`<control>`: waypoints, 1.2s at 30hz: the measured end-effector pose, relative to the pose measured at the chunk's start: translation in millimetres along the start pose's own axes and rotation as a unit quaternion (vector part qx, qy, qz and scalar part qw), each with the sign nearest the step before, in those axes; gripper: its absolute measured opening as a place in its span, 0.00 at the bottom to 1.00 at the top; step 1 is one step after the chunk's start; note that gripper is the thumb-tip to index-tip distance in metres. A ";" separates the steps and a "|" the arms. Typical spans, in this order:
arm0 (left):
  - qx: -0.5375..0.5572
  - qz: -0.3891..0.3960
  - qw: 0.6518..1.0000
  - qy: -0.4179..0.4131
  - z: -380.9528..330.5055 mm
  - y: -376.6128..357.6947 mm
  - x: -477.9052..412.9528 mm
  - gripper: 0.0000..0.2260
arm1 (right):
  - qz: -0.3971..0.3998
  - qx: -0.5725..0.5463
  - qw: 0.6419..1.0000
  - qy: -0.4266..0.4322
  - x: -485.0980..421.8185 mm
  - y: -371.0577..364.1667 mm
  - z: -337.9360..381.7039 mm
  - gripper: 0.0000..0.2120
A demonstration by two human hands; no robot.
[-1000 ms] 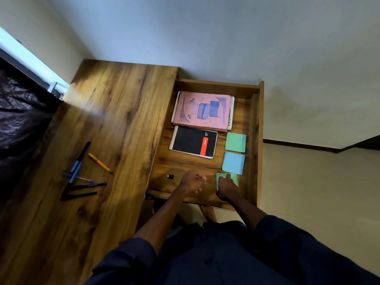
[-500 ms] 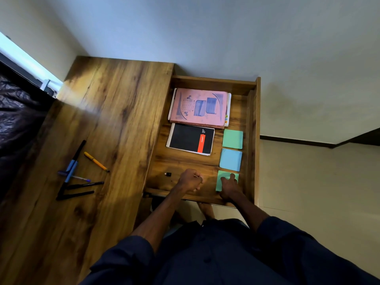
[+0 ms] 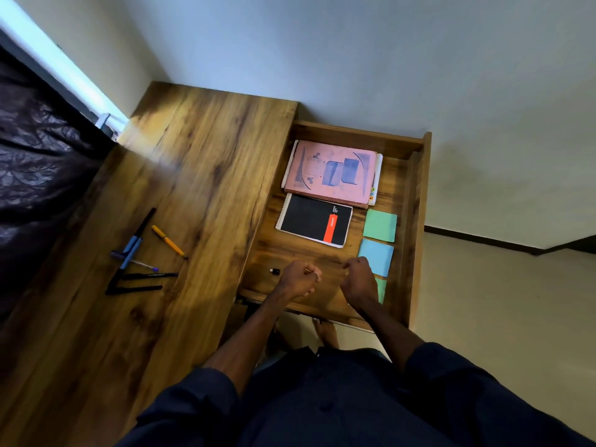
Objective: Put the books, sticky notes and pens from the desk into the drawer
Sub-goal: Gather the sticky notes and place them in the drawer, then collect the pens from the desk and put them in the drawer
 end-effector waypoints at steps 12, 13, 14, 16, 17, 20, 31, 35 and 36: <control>0.070 -0.276 0.957 0.047 109.5 151.9 59.5 0.06 | 0.100 -0.112 0.941 0.304 34.4 -99.9 224.3 0.12; 0.075 -0.306 0.947 0.066 132.9 164.7 67.2 0.07 | 0.112 -0.097 0.938 0.313 40.8 -115.5 238.8 0.10; 0.076 -0.336 0.935 0.084 154.2 177.6 76.3 0.08 | 0.124 -0.090 0.935 0.320 46.6 -131.4 250.5 0.10; 0.059 -0.384 0.913 0.124 189.2 200.8 98.1 0.07 | 0.148 -0.080 0.930 0.326 56.3 -161.4 266.3 0.11; 0.045 -0.405 0.902 0.146 207.8 212.1 109.6 0.05 | 0.164 -0.072 0.927 0.329 61.6 -177.2 273.2 0.12; 0.017 -0.434 0.875 0.213 264.7 230.0 132.6 0.05 | 0.209 -0.029 0.918 0.335 75.7 -215.9 286.3 0.11; 0.041 -0.485 0.845 0.222 345.8 250.1 143.6 0.10 | 0.216 0.012 0.914 0.345 99.5 -256.9 308.4 0.11; 0.066 -0.486 0.844 0.218 352.9 245.5 142.8 0.08 | 0.199 0.006 0.920 0.338 100.5 -254.9 300.3 0.12; 0.063 -0.479 0.849 0.216 352.8 242.4 141.5 0.08 | 0.196 0.008 0.923 0.331 100.2 -254.6 295.7 0.12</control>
Point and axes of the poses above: each hand's wrist, its own x-axis away from the middle knuckle, its own y-axis out of the back of the hand, z = x × y, the point moved 7 cm from there along -x, towards the middle knuckle, and after that the axes turned 12 degrees about -x, right-handed, at the moved point
